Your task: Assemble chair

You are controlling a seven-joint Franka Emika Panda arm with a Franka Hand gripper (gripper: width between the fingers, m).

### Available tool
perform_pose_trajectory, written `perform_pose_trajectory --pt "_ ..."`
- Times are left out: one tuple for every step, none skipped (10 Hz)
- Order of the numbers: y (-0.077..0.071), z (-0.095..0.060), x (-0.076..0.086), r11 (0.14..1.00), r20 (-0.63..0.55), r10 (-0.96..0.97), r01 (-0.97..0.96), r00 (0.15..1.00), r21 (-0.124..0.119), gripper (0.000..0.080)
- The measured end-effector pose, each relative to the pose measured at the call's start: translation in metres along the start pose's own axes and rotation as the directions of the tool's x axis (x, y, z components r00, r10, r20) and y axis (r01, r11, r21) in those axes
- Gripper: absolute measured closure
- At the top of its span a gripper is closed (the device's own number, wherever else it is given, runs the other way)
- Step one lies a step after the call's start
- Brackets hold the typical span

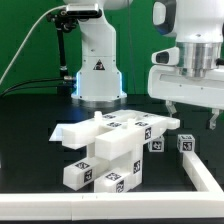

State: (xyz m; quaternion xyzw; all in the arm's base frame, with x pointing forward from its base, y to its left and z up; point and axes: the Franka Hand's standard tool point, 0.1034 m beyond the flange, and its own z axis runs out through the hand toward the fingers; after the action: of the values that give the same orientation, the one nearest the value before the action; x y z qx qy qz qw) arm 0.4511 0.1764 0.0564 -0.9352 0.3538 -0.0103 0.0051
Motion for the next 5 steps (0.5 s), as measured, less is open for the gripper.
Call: perform_pose_trajectory --pt "0.005 0.013 -0.001 0.999 -0.026 0.024 -0.024 0.999 0.029 0.0151" --pt "0.009 0.024 -0.008 1.000 -0.023 0.018 -0.018 1.000 0.012 0.0151" --pt "0.008 0.031 -0.010 1.000 -0.028 0.016 -0.016 0.999 0.010 0.0151" --pt "0.009 0.040 -0.011 1.000 -0.039 0.017 -0.016 0.999 0.011 0.0151" --pt "0.008 0.044 -0.014 1.000 -0.039 0.008 -0.008 0.999 0.004 0.0151"
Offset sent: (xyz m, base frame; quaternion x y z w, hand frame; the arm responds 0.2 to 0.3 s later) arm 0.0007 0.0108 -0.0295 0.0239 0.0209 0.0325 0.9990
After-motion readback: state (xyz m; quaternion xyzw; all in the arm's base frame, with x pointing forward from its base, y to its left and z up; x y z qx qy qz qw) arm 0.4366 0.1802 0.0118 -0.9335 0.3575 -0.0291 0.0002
